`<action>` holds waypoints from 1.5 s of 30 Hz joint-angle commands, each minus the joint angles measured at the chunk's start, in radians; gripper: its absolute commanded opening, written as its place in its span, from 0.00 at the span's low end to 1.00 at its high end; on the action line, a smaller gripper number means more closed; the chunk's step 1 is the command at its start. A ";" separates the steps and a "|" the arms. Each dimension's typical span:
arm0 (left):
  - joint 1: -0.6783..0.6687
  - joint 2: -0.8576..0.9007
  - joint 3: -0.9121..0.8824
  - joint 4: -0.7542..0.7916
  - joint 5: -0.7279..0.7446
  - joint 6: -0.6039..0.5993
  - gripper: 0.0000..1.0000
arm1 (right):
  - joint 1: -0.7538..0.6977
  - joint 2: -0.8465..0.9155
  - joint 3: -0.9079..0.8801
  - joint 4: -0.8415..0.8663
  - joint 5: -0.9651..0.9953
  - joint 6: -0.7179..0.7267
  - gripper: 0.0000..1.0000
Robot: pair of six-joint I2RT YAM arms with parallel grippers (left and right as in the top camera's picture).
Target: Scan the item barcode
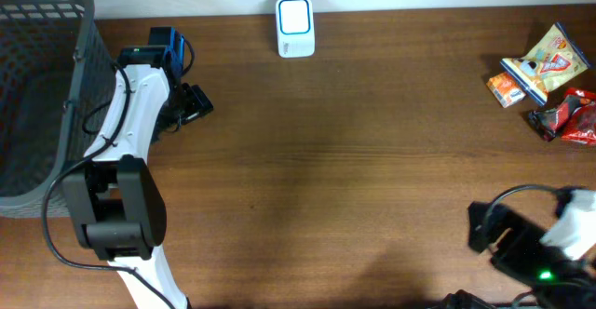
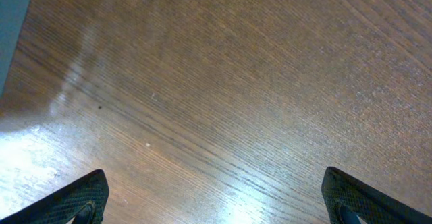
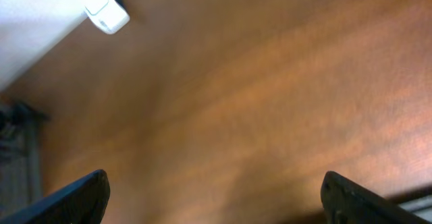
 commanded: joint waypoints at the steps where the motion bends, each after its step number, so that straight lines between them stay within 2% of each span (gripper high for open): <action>1: 0.002 0.002 0.007 0.002 0.000 -0.006 0.99 | 0.006 -0.102 -0.211 -0.014 -0.008 -0.012 0.99; 5: 0.002 0.002 0.007 0.002 0.000 -0.006 0.99 | 0.006 -0.103 -0.315 -0.024 0.033 -0.012 0.99; 8: 0.002 0.002 0.007 0.002 0.000 -0.006 0.99 | 0.032 -0.103 -0.317 -0.021 0.002 -0.012 0.99; 12: 0.002 0.002 0.007 0.002 0.000 -0.006 0.99 | 0.211 -0.172 -0.344 0.148 -0.005 -0.012 0.98; 15: 0.002 0.002 0.007 0.002 0.000 -0.006 0.99 | 0.385 -0.305 -0.497 0.425 -0.005 -0.012 0.99; 17: 0.002 0.002 0.007 0.002 0.000 -0.006 0.99 | 0.499 -0.441 -0.740 0.755 0.000 -0.012 0.99; 22: 0.002 0.002 0.007 0.002 0.000 -0.006 0.99 | 0.524 -0.615 -1.178 1.327 0.080 -0.012 0.99; 24: 0.002 0.002 0.007 0.002 0.000 -0.006 0.99 | 0.524 -0.683 -1.302 1.490 0.142 -0.012 0.99; 26: 0.002 0.002 0.007 0.002 0.000 -0.006 0.99 | 0.524 -0.735 -1.361 1.569 0.224 -0.012 0.99; 30: 0.002 0.002 0.007 0.002 0.000 -0.006 0.99 | 0.521 -0.735 -1.403 1.575 0.386 -0.012 0.99; 39: 0.002 0.002 0.007 0.002 0.000 -0.006 0.99 | 0.521 -0.735 -1.403 1.532 0.446 -0.021 0.99; 42: 0.002 0.002 0.007 0.002 0.000 -0.006 0.99 | 0.521 -0.735 -1.403 1.532 0.449 -0.101 0.98; 45: 0.002 0.002 0.007 0.002 0.000 -0.006 0.99 | 0.521 -0.735 -1.403 1.532 0.452 -0.102 0.99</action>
